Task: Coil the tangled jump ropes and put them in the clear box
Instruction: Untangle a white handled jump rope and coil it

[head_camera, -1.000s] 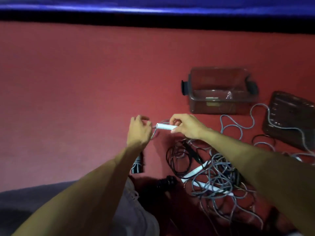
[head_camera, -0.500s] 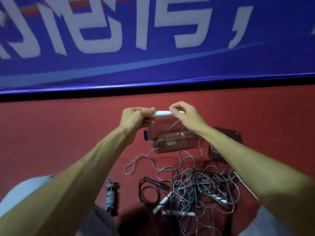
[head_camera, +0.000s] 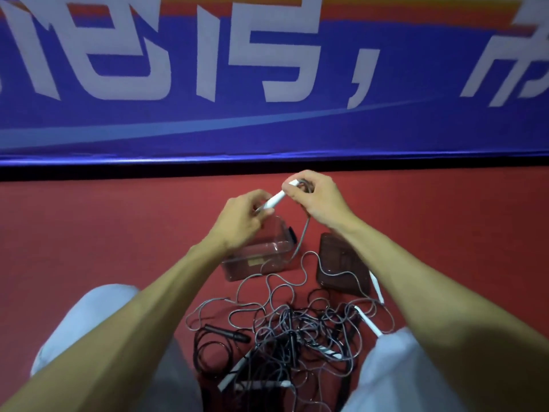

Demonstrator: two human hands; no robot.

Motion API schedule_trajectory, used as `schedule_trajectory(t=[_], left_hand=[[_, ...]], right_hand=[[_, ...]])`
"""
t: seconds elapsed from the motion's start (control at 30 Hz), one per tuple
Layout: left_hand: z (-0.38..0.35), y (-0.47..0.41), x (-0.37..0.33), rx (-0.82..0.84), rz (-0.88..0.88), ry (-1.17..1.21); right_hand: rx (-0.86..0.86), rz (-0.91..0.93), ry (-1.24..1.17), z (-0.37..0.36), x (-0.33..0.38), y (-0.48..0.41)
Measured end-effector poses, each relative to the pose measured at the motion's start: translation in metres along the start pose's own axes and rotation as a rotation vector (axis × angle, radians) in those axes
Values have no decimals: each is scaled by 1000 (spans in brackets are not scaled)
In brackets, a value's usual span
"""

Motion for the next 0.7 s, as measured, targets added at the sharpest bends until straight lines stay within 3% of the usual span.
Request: schedule_trajectory(t=[0.1,0.27,0.33,0.5,0.7], left_hand=[[-2,5,8,-46,105,170],[37,-6,6,-205,169,529],[49,-6,5,-192,187,605],[53,4,5,-174,229,640],[41,19,20,-93,236,340]], right_hand=[[-7,-66,-49,1,0,4],[396,-70,305,-28,-27,27],[432,-110,345,-35,-33,37],[272,-163,326,-28,-18,42],[-120,-300,-156,8,5,43]])
Point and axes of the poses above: each hand's wrist, its own y-axis away from the middle knuckle, its own z-axis out of the back of the hand, x = y × z, the point moved 6 cm from there along -y, towards the middle knuckle, and after that the axes turned 10 degrees about -x, right-handed, at the moved point
